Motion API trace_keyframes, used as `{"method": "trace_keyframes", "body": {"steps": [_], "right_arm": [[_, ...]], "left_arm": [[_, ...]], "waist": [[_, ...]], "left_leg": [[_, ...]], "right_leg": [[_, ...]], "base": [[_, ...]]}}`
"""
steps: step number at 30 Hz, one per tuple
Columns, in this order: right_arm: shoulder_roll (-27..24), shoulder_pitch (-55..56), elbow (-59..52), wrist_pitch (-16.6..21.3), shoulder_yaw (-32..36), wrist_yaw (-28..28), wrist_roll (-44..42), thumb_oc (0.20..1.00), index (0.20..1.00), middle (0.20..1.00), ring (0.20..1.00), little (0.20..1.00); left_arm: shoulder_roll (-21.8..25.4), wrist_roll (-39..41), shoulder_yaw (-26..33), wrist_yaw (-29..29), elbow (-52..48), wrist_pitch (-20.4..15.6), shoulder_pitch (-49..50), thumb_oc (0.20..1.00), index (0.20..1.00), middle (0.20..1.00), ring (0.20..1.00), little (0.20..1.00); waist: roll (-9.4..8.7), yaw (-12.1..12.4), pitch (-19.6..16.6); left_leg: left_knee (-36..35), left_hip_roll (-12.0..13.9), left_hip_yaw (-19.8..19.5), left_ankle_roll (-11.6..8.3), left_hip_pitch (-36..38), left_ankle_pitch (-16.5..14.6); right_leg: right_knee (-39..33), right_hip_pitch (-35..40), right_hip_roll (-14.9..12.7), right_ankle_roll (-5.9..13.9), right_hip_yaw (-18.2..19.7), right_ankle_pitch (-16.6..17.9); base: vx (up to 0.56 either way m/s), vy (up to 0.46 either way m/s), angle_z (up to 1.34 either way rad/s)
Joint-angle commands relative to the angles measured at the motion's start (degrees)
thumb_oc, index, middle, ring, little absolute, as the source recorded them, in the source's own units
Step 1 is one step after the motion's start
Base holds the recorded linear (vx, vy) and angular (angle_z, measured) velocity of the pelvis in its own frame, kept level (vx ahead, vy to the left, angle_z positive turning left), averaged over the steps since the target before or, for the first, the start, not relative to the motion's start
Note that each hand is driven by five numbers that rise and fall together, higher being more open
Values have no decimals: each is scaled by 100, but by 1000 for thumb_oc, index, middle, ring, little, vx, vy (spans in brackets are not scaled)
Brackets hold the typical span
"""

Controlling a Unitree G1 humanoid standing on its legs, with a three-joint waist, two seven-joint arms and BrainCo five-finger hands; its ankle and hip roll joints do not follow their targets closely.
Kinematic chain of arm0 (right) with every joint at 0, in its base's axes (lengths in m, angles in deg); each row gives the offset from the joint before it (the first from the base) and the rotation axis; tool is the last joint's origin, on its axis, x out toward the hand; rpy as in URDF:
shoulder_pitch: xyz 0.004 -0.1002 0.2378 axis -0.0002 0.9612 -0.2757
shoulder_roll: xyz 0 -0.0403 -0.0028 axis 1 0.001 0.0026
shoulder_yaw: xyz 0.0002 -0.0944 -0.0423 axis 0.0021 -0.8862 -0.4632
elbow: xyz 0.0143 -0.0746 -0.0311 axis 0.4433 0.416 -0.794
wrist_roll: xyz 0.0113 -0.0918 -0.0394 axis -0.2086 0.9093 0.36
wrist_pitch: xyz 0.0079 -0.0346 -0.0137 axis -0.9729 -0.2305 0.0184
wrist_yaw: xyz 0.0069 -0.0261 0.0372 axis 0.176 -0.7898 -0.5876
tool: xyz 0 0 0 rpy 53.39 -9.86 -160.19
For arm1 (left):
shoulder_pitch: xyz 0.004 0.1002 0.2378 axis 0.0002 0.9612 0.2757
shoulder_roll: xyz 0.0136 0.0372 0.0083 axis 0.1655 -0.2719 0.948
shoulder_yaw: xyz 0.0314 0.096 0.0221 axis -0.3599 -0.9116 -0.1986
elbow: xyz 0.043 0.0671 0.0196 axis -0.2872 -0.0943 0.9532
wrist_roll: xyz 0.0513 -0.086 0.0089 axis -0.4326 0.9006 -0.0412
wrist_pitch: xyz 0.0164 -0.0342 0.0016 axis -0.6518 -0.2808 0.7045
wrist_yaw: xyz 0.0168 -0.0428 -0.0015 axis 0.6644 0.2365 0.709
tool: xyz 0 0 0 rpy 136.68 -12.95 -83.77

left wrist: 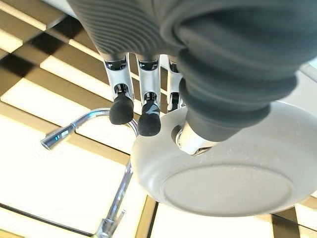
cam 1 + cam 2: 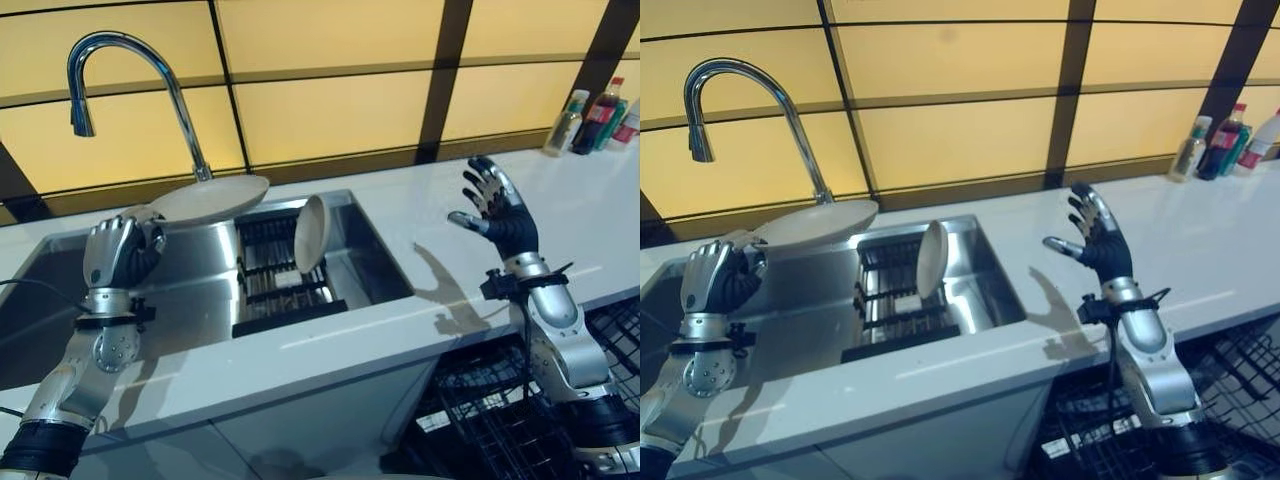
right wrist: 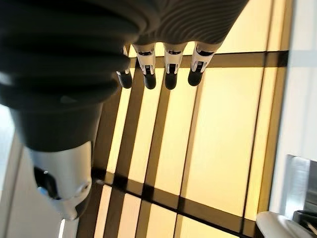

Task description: Pick up plates and place into dishwasher.

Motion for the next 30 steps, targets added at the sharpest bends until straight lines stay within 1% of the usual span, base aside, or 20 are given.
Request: {"method": "trace_keyframes", "body": {"steps": [1, 3, 7, 10, 12, 16, 19, 21, 25, 30], "right_arm": [[-137, -827, -289, 240, -299, -76, 442, 1000, 1000, 1000, 1000, 1000], [-183, -984, -290, 156, -457, -102, 495, 1000, 1000, 1000, 1000, 1000], [-256, -1245, -211, -5, -678, -125, 551, 1000, 1000, 1000, 1000, 1000], [-259, -1285, -201, -36, -768, -145, 608, 1000, 1000, 1000, 1000, 1000], [-276, -1260, -218, -47, -774, -211, 616, 1000, 1000, 1000, 1000, 1000], [-297, -1262, -261, -83, -847, -278, 721, 1000, 1000, 1000, 1000, 1000], [-330, -1346, -260, -130, -927, -341, 757, 1000, 1000, 1000, 1000, 1000], [-374, -1447, -252, -173, -997, -327, 728, 1000, 1000, 1000, 1000, 1000], [-338, -1443, -235, -160, -1055, -403, 776, 1000, 1000, 1000, 1000, 1000], [-325, -1406, -320, -233, -1128, -557, 723, 1000, 1000, 1000, 1000, 1000]], "left_arm": [[12, 699, -4, 614, -293, -289, -1071, 200, 200, 200, 200, 200], [-29, 790, -183, 939, -406, -387, -1207, 200, 200, 200, 200, 200], [-46, 1193, -432, 1469, -546, -436, -1514, 200, 200, 200, 200, 200], [-65, 1492, -563, 1781, -664, -340, -1680, 200, 200, 200, 200, 200], [-87, 1696, -592, 1974, -696, -338, -1722, 200, 200, 200, 200, 200], [-131, 1732, -692, 2326, -858, -328, -1794, 200, 200, 200, 200, 200], [-71, 1584, -798, 2508, -901, -348, -1904, 200, 200, 200, 200, 200], [-11, 1681, -877, 2603, -905, -295, -1997, 200, 200, 200, 200, 200], [0, 1697, -895, 2758, -932, -307, -2031, 200, 200, 200, 200, 200], [-26, 1892, -890, 2929, -1070, -154, -2019, 200, 200, 200, 200, 200]], "waist": [[1, 147, -215], [-6, 165, -222], [-16, 174, -237], [-7, 154, -243], [-3, 135, -246], [2, 118, -247], [4, 102, -253], [4, 92, -252], [7, 93, -266], [3, 96, -275]], "left_leg": [[29, -85, -304, 27, 125, -707], [29, -90, -321, 27, 131, -705], [29, -96, -318, 32, 138, -721], [29, -106, -308, 41, 141, -722], [29, -112, -292, 48, 148, -728], [36, -125, -280, 63, 151, -737], [42, -134, -270, 68, 162, -750], [40, -138, -260, 74, 168, -760], [50, -144, -240, 83, 164, -764], [54, -153, -238, 99, 163, -774]], "right_leg": [[44, -468, 116, 60, -242, -5], [44, -457, 114, 55, -246, -6], [44, -451, 109, 55, -250, -9], [44, -451, 110, 53, -236, -8], [44, -452, 108, 55, -225, -7], [44, -457, 101, 61, -193, 0], [44, -455, 95, 65, -163, 2], [44, -461, 91, 65, -149, 3], [44, -464, 79, 74, -130, 9], [44, -469, 64, 84, -116, 9]], "base": [[-37, -29, 3], [-44, -38, 3], [-44, -34, 5], [-37, -26, 3], [0, 0, 0], [0, 0, 0], [0, 0, 0], [0, 0, 0], [0, 0, 0], [0, 0, 0]]}}
